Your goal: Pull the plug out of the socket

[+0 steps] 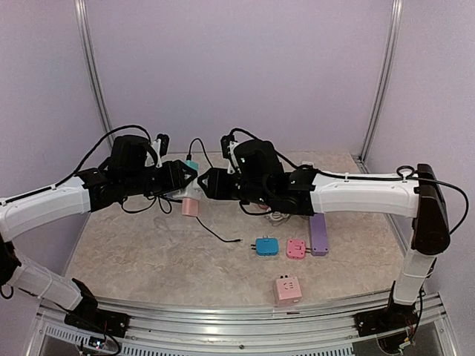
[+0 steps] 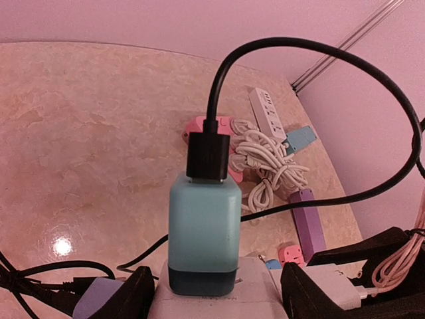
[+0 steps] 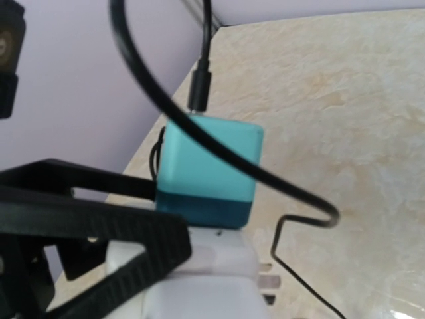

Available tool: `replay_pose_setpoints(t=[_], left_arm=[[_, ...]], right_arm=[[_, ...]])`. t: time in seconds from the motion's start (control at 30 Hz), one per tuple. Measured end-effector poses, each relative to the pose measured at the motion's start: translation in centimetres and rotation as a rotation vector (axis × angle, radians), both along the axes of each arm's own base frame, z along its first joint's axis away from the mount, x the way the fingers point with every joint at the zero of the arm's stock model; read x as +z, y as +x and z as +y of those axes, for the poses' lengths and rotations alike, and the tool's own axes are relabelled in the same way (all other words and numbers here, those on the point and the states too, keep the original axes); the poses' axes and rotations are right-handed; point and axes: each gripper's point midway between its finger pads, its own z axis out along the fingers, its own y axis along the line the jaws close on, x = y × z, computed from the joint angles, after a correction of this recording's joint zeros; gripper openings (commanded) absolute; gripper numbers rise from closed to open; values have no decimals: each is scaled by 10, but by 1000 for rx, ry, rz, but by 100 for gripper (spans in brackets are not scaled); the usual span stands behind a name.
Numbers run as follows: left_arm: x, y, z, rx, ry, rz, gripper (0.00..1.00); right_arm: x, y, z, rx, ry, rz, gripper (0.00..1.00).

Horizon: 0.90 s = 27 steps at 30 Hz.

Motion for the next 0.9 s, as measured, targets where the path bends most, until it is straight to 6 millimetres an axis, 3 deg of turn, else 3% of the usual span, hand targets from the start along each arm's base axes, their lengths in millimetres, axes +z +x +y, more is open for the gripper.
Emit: replay_pose_setpoints(t=[0.43,0.9], left_arm=[[-1,-1,-1,-14,12,-3,29],[7,-5,-9,-59,-20,-10,29]], right_arm=[[-2,-1,-2,39,31,4,0],[9,-11,-5,-112,-54,-69,0]])
